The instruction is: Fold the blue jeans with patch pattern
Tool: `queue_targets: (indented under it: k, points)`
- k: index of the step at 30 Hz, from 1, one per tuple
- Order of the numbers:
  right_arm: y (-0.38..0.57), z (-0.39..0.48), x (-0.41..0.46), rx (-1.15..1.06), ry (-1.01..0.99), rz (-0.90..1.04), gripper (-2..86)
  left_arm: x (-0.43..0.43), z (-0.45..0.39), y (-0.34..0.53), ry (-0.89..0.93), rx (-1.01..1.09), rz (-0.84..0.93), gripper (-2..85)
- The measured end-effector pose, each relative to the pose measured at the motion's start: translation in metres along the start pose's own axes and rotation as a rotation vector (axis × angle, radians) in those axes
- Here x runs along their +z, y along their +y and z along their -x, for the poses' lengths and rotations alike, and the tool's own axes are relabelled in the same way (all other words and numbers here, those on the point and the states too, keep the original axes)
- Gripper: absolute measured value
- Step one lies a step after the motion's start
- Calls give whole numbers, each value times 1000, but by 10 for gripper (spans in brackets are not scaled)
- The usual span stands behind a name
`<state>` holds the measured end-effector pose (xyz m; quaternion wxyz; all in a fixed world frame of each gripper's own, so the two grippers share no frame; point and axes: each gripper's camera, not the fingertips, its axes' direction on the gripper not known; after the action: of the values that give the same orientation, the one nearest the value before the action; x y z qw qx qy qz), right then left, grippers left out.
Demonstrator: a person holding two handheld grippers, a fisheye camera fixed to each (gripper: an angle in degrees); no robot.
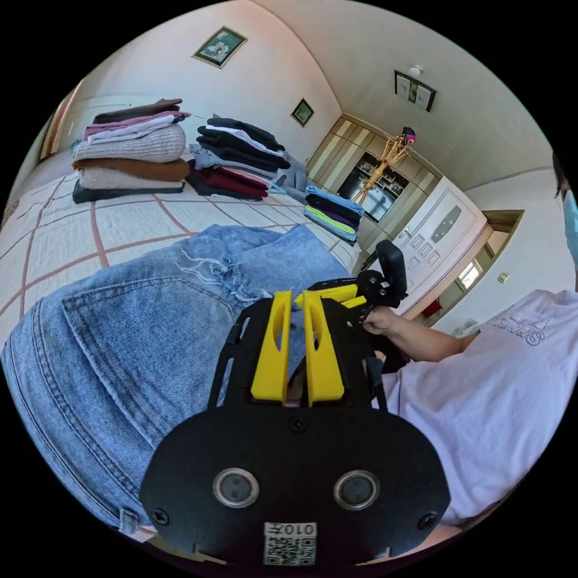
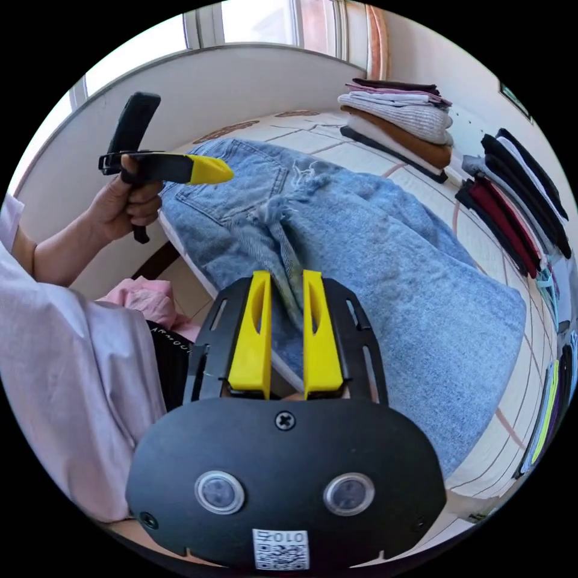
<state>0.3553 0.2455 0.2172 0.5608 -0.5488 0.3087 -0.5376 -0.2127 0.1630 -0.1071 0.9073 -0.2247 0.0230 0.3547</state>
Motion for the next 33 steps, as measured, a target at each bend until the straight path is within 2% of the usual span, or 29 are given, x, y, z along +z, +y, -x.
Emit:
queue_targets:
  k: [4, 7, 11, 13, 15, 18, 21, 24, 25, 29, 33]
  points:
    - [2, 10, -14, -28, -42, -44, 62, 7, -25, -26, -54, 116, 29, 22]
    - [13, -5, -40, 40, -95, -171, 48, 19, -26, -43, -44, 151, 71, 27]
    - [35, -60, -67, 342, 117, -263, 44, 51, -24, -58, -86, 169, 180, 26]
    - [44, -83, -67, 436, 197, -236, 43, 67, -20, -57, -124, 151, 258, 21]
    - [57, -115, -47, 584, 274, -65, 34, 77, -14, -50, -168, 122, 318, 14]
    - [70, -138, -23, 631, 150, -42, 24, 68, -5, -40, -177, 95, 260, 6]
    - [58, -135, -22, 635, 184, 1, 21, 51, -3, -44, -167, 83, 267, 12]
    - [49, -120, -30, 622, 237, 17, 24, -11, -9, -39, -138, 76, 140, 27]
    - [48, -115, -34, 626, 246, 12, 25, -57, -7, -29, -159, 38, 44, 35]
    - [41, -71, -62, 576, 257, -198, 27, -237, 0, 55, -405, -172, -312, 64]
    - [15, -44, -54, 474, 191, -205, 28, -331, 8, 148, -512, -409, -502, 90]
